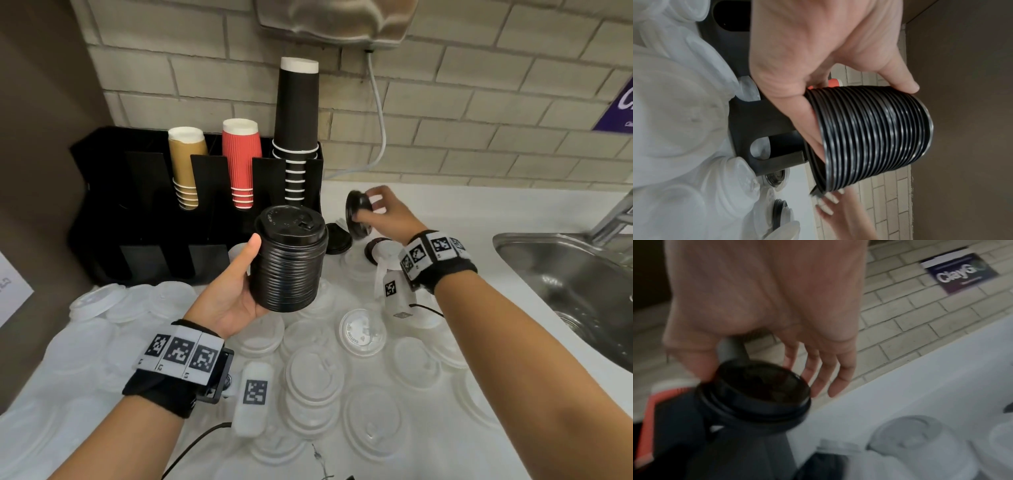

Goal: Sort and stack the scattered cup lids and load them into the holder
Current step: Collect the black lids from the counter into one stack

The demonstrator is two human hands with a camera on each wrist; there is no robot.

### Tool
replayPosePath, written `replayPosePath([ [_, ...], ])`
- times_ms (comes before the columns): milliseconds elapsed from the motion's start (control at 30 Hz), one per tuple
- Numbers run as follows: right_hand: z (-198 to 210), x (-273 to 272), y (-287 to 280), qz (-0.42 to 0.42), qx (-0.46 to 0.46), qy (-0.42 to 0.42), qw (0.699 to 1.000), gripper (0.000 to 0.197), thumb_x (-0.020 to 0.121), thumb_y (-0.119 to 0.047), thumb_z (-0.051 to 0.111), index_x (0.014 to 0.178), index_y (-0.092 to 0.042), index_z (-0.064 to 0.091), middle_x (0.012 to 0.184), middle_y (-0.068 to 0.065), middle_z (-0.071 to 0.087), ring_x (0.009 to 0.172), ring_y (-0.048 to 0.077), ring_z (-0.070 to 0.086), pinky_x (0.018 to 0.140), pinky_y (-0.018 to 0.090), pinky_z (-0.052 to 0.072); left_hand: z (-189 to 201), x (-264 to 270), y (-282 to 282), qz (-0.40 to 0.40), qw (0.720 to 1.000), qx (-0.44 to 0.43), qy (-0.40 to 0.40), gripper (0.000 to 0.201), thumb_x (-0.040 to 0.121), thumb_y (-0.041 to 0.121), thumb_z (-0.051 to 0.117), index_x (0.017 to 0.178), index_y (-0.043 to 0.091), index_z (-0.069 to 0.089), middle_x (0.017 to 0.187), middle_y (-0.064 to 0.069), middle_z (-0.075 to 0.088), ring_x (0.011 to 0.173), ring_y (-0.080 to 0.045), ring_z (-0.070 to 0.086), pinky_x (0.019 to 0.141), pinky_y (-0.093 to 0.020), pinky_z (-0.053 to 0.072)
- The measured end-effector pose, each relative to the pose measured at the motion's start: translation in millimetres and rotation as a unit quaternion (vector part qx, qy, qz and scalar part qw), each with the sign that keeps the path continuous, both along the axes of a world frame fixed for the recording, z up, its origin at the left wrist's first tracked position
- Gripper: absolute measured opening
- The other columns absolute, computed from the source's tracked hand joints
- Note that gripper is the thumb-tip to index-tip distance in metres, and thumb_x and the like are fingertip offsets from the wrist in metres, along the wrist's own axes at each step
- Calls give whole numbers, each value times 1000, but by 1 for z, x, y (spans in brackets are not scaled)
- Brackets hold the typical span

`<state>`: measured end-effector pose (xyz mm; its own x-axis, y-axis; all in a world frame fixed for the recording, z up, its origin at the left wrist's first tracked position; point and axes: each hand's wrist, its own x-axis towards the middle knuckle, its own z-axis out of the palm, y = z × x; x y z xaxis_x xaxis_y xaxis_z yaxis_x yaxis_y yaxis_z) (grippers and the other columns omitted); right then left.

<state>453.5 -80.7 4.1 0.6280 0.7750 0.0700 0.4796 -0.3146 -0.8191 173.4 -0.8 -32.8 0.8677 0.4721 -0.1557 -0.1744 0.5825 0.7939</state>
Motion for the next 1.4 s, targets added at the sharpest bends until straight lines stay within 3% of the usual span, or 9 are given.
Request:
replayPosePath([
  [167,37,-41,-23,158,118,82,977,43,73,-33,61,115,-43,55,104,-1,62,96,16,60,80,37,48,-1,2,-8,-11,1000,-4,-2,47,80,53,54,107,21,75,125,-11,67,113,-27,65,79,-40,59],
  [333,58,-73,-32,320,41,25,946,53,80,-16,63,131,-26,53,119,15,57,103,26,59,90,32,50,0,3,-15,-5,1000,23,13,42,77,54,55,103,28,76,121,-6,69,113,-25,65,85,-43,58],
  [400,63,-83,-33,328,23,-8,944,51,79,-17,65,127,-30,56,116,8,58,100,17,57,82,20,49,1,3,-19,-7,999,31,12,36,78,53,55,98,33,77,118,-3,71,110,-22,67,79,-40,59],
  [500,67,-90,-35,331,5,-58,942,51,78,-19,70,125,-34,57,119,5,58,97,7,54,72,11,46,0,2,-21,-2,999,34,26,57,75,53,59,123,23,65,123,-7,68,112,-23,65,76,-37,59],
  [667,69,-98,-33,345,1,-113,932,49,82,-12,73,127,-25,59,113,-5,55,92,-9,50,72,4,41,-2,2,-22,13,998,31,47,76,69,54,66,133,15,55,124,-8,67,111,-25,66,73,-37,58],
  [1033,80,-99,-31,363,26,-91,927,47,86,-23,68,130,-31,52,116,-13,54,103,-7,50,80,7,40,-4,0,-21,-9,999,26,-26,54,79,55,59,121,23,68,132,-9,62,121,-27,60,92,-43,55],
  [1133,79,-72,-20,218,117,-28,969,23,94,-28,54,115,-36,60,109,-18,61,99,-4,56,78,16,43,0,-2,-15,-14,999,22,-43,66,72,57,66,126,19,64,134,-11,60,123,-28,58,89,-42,55],
  [1267,37,-34,14,119,-113,-64,984,26,97,-17,48,118,-15,61,112,-4,57,102,13,50,74,17,41,6,-4,-3,7,998,31,-52,71,74,57,65,133,19,57,135,-11,59,123,-28,58,86,-42,55],
  [1400,-16,-19,49,137,-384,-246,879,44,97,-26,50,138,-12,49,138,10,50,125,29,47,99,31,38,8,-6,8,8,998,27,-53,67,72,59,67,126,20,64,135,-10,59,123,-27,58,89,-41,55],
])
